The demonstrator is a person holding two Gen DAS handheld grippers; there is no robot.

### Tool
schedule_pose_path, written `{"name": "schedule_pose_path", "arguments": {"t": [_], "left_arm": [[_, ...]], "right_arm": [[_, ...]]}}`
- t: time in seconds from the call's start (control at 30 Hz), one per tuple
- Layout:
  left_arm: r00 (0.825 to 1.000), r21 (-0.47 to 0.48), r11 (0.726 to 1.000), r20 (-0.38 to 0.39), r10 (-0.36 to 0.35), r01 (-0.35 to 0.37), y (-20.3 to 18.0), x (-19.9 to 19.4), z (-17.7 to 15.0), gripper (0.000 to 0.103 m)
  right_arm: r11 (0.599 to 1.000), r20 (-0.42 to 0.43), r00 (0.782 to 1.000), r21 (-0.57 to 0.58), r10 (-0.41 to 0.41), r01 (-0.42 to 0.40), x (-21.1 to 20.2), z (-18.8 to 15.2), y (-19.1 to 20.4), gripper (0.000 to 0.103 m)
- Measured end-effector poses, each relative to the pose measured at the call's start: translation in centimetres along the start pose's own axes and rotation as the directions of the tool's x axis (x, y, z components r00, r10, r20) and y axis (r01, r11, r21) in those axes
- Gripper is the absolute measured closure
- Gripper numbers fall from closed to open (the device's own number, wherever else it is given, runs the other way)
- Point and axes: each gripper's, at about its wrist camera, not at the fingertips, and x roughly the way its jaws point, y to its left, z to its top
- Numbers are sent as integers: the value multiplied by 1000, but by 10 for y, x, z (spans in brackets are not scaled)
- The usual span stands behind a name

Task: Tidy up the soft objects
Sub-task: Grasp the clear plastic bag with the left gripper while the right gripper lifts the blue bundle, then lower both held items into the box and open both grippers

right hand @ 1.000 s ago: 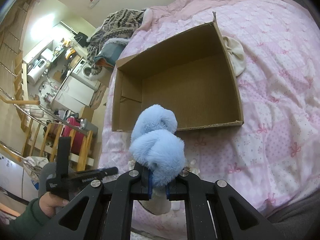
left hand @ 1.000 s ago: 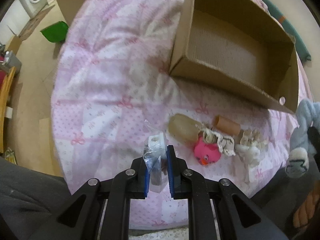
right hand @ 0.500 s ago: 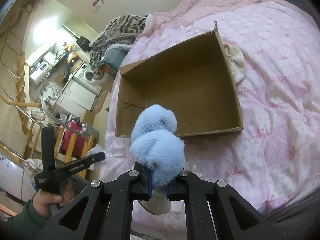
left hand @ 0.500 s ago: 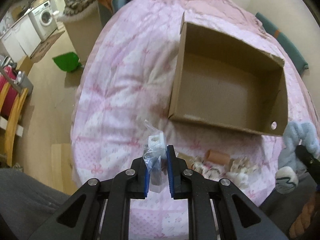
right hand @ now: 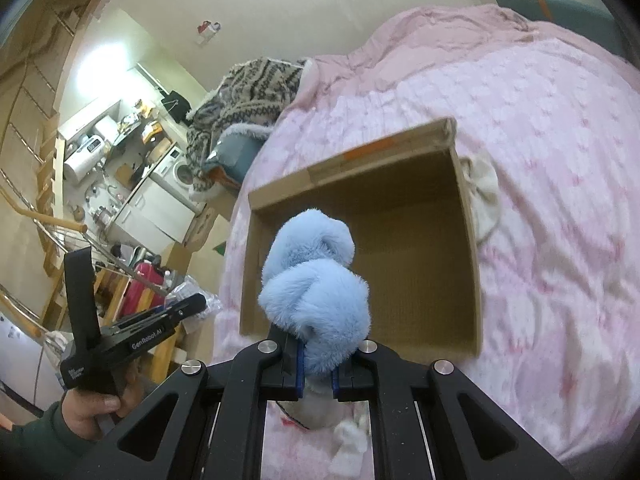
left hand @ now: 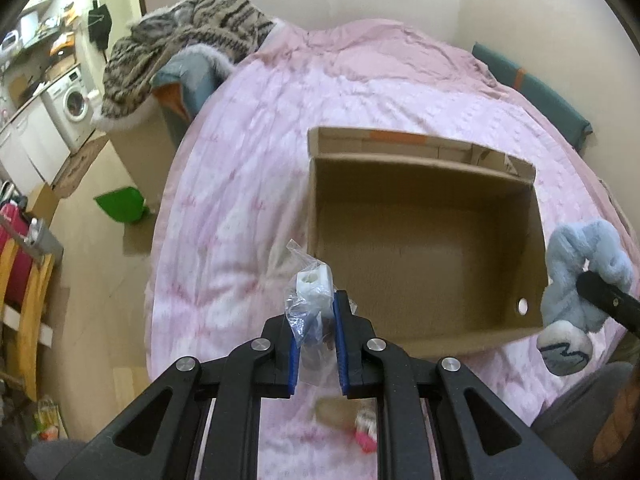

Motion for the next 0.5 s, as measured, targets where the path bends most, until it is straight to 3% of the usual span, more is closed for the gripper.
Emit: {"name": "schedule_pose_path", "arguments": {"t": [0.1, 0.23, 0.5], "left_arm": [[1000, 0, 1000, 8, 1, -1, -5, 5, 9, 90], [1000, 22, 1000, 18, 0, 0, -14, 18, 16, 90], [999, 56, 998, -36, 22, -20, -29, 53, 13, 90]], "right_arm": [[1000, 17, 1000, -18, -10, 10, 10, 15, -2, 93], [998, 11, 1000, 56, -5, 5, 32, 25, -22, 93], [995, -66, 995, 60, -81, 85, 71, 14, -37, 93]]}}
